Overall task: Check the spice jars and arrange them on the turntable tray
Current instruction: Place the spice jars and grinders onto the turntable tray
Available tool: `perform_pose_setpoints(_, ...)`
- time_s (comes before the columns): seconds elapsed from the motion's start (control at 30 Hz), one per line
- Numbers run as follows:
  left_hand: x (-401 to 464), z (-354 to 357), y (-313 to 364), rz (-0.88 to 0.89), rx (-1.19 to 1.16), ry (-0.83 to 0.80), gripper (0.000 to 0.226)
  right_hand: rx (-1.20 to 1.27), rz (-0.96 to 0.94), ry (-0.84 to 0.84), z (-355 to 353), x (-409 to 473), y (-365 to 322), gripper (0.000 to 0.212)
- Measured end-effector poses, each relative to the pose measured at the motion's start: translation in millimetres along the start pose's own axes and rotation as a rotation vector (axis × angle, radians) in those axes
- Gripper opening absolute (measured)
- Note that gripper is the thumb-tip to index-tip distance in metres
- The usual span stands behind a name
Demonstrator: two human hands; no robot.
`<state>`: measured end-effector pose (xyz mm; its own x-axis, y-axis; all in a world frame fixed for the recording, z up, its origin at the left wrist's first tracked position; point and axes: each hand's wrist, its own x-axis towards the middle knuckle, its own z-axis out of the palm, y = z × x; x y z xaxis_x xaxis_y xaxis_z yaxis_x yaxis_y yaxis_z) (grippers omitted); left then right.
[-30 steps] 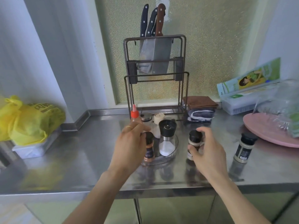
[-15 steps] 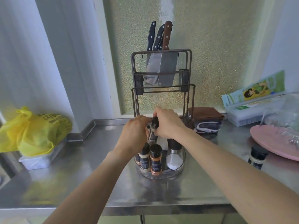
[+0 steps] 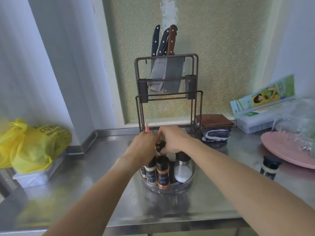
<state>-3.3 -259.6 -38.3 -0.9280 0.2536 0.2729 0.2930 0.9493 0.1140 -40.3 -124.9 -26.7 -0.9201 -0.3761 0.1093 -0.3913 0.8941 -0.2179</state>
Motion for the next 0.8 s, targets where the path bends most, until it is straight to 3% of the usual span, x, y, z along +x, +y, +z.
perform_pose_setpoints(0.07,1.3,-8.2,12.8,0.022,-0.042,0.078,0.052,0.101,-0.005,0.077,-25.3,-18.5,10.1,0.06)
perform_pose_setpoints(0.2,22.5,-12.2,76.7,0.146,-0.173,0.169,0.052,0.044,0.096,0.228,-76.5,-68.9,74.7,0.031)
perform_pose_setpoints(0.3,36.1,11.8,148.5,0.23,-0.326,0.077,0.049,-0.064,0.29,0.264,-87.2,-114.2,135.4,0.024)
perform_pose_setpoints(0.47,38.0,76.8,234.7,0.201,-0.497,-0.172,0.058,-0.103,0.483,0.16,-56.4,-169.8,203.1,0.053)
perform_pose_setpoints(0.53,32.3,90.9,250.8,0.176,-0.563,-0.208,0.056,-0.047,0.503,0.14,-39.3,-178.0,210.7,0.054)
perform_pose_setpoints(0.67,20.3,89.8,264.0,0.163,-0.642,-0.182,0.05,-0.062,0.51,0.161,-21.5,-180.9,218.6,0.034)
perform_pose_setpoints(0.8,14.8,40.7,234.0,0.224,-0.56,0.037,0.052,0.019,0.424,0.323,-56.0,-168.2,178.6,0.032)
